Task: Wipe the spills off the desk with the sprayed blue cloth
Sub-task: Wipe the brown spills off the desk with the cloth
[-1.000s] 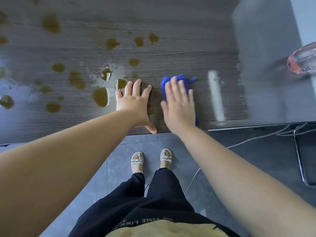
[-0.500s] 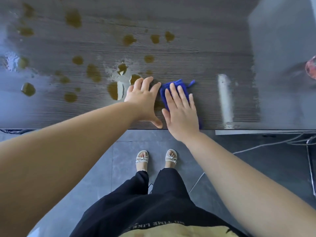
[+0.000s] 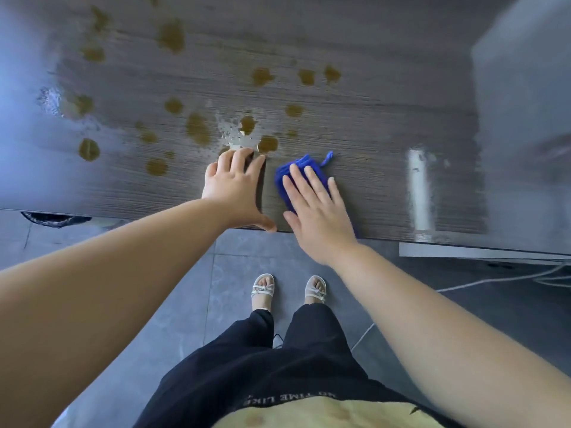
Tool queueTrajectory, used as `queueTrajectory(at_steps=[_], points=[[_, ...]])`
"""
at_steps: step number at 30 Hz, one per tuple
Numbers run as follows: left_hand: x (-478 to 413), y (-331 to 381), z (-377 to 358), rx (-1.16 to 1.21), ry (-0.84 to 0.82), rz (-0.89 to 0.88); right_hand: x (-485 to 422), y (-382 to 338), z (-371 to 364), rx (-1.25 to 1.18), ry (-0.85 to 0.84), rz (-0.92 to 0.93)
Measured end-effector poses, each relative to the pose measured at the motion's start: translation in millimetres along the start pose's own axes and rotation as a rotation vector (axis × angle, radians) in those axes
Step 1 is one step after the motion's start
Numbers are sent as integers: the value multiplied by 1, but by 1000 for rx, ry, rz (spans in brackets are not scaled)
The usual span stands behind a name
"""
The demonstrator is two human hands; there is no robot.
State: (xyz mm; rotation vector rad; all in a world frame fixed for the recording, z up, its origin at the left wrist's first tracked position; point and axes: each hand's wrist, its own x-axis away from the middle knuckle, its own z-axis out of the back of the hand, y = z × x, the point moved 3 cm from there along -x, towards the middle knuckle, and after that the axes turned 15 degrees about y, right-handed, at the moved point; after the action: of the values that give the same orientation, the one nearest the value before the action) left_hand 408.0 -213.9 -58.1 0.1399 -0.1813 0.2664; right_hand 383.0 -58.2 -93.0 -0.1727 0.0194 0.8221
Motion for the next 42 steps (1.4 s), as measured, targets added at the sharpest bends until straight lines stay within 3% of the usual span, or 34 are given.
queueTrajectory(at_steps=[2, 3, 7, 9, 11, 13, 16, 18, 21, 24, 26, 29, 32, 34, 39, 40, 42], points=[[0, -1, -1, -4, -11, 5, -4, 33, 3, 35, 4, 69], [-1, -1, -1, -7, -21, 5, -6, 57, 6, 65, 13, 3], [-1, -3, -2, -4, -23, 9, -19, 110, 17, 119, 62, -607], [-1, -2, -2, -6, -23, 6, -27, 81, 14, 124, 115, -726], [-2, -1, -1, -5, -18, 8, -30, 35, 4, 82, 134, -560], [-2, 0, 0, 1, -10, 10, -19, -7, -1, 19, 111, -204], [-2, 0, 0, -15, -11, 5, -7, 0, 0, -6, 17, 194], [-2, 0, -1, -19, -31, 11, -15, 44, 4, 16, 45, 128], [-1, 0, -1, -12, -53, 15, -32, 109, 13, 64, 77, -395], [-3, 1, 1, -12, -53, 17, -55, 96, 14, 111, 135, -772], [-4, 2, 2, -6, -57, 18, -67, 57, 8, 91, 131, -654], [-4, 2, 1, -10, -45, 24, -56, 0, -2, 21, 78, -174], [-3, 2, 2, -3, -39, 20, -37, 13, 0, 0, 47, 95], [-3, 2, 3, 1, -45, 21, -40, 47, 3, 47, 50, 26], [-1, -1, 1, 10, -15, 1, -72, 91, 11, 143, 104, -632], [0, -1, 1, 21, -7, -12, -76, 78, 10, 130, 111, -657], [1, -4, 1, 74, 30, -35, -75, 44, 3, 88, 112, -480]])
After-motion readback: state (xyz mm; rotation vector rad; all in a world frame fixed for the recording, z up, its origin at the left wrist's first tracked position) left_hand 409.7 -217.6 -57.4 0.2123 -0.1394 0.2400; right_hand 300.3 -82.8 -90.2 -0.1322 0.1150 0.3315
